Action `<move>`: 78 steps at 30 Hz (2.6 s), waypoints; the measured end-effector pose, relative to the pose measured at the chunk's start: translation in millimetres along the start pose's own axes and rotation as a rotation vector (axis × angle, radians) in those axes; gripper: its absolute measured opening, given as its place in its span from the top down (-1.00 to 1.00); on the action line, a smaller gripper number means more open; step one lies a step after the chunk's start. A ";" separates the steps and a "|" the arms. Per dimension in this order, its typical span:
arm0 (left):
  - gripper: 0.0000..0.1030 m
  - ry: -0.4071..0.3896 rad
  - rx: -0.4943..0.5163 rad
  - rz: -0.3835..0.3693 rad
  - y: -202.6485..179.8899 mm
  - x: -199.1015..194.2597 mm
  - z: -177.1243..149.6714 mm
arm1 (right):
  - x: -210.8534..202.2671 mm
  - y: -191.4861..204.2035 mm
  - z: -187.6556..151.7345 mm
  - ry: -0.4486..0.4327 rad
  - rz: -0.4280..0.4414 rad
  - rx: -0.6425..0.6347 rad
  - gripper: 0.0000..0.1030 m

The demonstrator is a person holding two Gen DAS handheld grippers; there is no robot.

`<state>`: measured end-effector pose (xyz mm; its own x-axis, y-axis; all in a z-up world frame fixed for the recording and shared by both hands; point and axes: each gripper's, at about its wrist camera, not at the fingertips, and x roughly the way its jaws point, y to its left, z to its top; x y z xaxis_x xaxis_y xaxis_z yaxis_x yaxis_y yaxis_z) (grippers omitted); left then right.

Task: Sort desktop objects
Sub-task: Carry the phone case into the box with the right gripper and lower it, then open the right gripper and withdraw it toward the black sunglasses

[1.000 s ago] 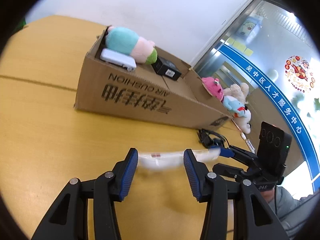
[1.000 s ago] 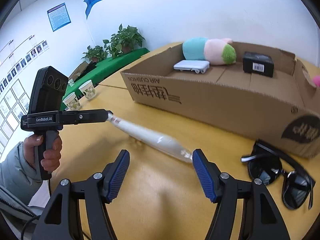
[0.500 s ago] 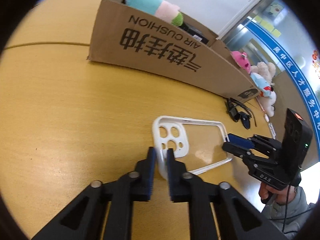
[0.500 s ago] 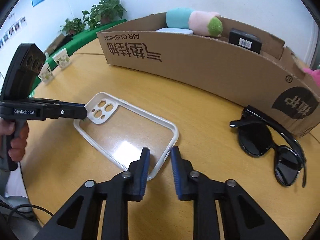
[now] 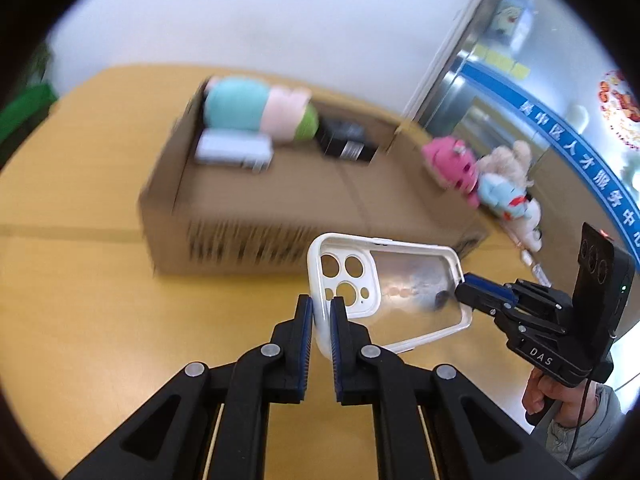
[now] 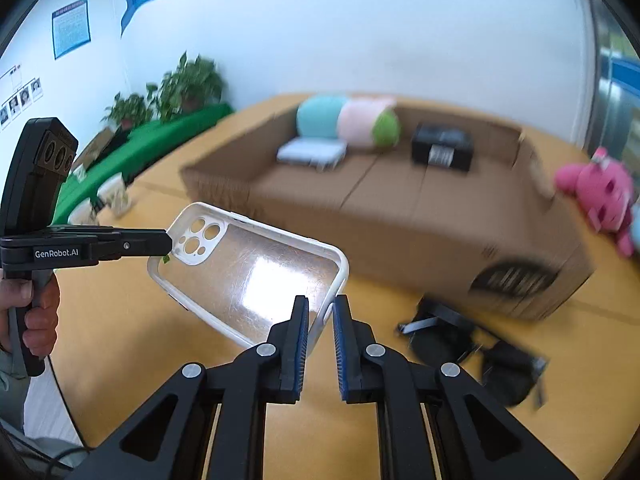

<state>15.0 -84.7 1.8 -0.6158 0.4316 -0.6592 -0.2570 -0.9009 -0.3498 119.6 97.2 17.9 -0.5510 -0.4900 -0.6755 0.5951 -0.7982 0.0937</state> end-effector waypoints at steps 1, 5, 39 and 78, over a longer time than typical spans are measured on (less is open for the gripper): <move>0.85 -0.025 0.021 -0.011 -5.2 -2.9 11.9 | -6.3 -4.2 9.8 -0.023 -0.014 0.003 0.78; 0.85 -0.109 0.113 -0.023 -30.8 -5.9 66.0 | -24.3 -24.4 53.7 -0.100 -0.077 0.003 0.78; 0.88 0.519 0.115 0.445 75.5 158.0 119.1 | 249.0 -37.4 159.2 0.507 0.266 0.099 0.87; -0.52 -0.209 0.145 0.336 -17.7 13.0 123.8 | 34.9 -53.0 165.9 -0.035 -0.013 -0.128 -0.99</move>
<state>-80.7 -68.9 81.8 -0.8171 0.1077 -0.5663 -0.1095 -0.9935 -0.0311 -28.3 64.4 110.7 -0.5779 -0.4933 -0.6501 0.6563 -0.7544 -0.0110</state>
